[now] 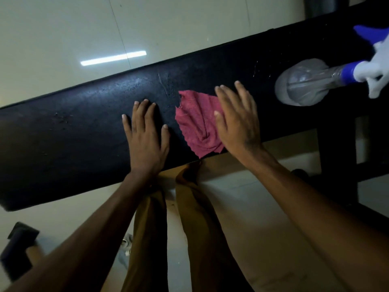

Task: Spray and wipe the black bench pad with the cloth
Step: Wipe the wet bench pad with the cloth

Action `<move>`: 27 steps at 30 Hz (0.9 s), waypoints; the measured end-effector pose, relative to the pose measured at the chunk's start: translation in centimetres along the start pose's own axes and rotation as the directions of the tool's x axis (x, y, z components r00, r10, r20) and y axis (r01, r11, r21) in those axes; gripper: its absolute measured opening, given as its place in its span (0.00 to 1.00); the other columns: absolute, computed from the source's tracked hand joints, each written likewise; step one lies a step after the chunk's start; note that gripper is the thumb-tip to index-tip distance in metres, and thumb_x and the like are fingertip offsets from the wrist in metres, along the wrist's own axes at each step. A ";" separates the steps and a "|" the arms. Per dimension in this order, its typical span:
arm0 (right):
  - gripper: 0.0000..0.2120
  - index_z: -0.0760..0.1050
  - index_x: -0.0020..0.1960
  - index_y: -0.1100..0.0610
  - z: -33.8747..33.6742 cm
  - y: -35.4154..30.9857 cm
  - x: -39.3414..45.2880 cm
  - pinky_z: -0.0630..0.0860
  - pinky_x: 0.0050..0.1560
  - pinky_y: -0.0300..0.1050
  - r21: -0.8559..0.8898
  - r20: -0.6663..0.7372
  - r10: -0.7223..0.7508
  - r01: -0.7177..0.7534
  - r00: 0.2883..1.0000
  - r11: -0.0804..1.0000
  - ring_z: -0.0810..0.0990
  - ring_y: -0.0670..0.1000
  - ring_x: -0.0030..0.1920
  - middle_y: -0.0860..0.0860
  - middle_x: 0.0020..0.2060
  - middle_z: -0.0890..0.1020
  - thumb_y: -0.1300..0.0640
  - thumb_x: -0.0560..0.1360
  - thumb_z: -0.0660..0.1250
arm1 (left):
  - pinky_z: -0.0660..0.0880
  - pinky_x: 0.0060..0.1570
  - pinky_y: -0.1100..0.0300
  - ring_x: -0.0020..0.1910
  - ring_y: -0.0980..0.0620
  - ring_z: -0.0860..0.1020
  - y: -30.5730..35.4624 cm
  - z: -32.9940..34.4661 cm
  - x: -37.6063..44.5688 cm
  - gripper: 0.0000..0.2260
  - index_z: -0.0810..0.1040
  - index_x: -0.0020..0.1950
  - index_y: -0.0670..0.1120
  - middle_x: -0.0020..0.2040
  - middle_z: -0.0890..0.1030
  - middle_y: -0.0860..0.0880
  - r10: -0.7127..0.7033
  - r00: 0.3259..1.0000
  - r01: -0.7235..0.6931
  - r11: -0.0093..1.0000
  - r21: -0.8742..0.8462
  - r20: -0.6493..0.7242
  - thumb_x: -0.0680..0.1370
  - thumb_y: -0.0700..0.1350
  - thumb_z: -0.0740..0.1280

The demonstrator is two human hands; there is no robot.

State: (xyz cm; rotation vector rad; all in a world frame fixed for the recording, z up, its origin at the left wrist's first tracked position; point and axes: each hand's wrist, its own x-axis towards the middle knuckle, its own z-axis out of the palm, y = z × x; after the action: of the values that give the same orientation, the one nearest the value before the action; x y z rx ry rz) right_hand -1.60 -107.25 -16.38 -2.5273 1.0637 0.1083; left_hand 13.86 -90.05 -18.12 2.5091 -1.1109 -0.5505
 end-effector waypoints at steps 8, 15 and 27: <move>0.15 0.76 0.53 0.54 -1.9 0.3 1.3 0.66 0.54 0.45 0.032 0.029 0.025 -0.026 0.999 0.999 0.72 0.55 0.57 0.52 0.51 0.76 0.49 0.73 0.76 | 0.56 0.79 0.46 0.78 0.41 0.62 4.9 -0.8 5.6 0.23 0.71 0.74 0.41 0.74 0.71 0.41 0.212 0.976 -0.211 0.977 -0.030 0.057 0.84 0.53 0.57; 0.09 0.72 0.48 0.56 -3.3 -0.5 0.2 0.69 0.40 0.48 0.315 0.087 0.006 -0.033 0.996 0.948 0.75 0.49 0.42 0.48 0.41 0.78 0.58 0.77 0.72 | 0.71 0.57 0.51 0.60 0.38 0.77 5.0 -2.1 7.8 0.16 0.78 0.56 0.40 0.55 0.81 0.40 0.427 0.888 -0.434 0.901 0.002 0.170 0.78 0.52 0.69; 0.09 0.76 0.43 0.52 -12.0 -1.7 -1.1 0.76 0.38 0.37 0.582 0.670 -0.255 -0.280 0.697 0.764 0.79 0.43 0.34 0.51 0.35 0.82 0.58 0.72 0.77 | 0.71 0.34 0.70 0.33 0.58 0.75 6.2 -9.5 -2.2 0.11 0.79 0.50 0.43 0.41 0.78 0.56 0.390 0.906 -0.319 0.884 -0.341 0.163 0.80 0.51 0.70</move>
State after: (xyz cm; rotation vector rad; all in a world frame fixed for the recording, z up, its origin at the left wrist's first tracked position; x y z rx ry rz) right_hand -2.17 -110.06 -4.56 -1.5732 0.6142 0.5854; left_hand 13.13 -90.92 -6.63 1.9482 -1.4089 -0.8450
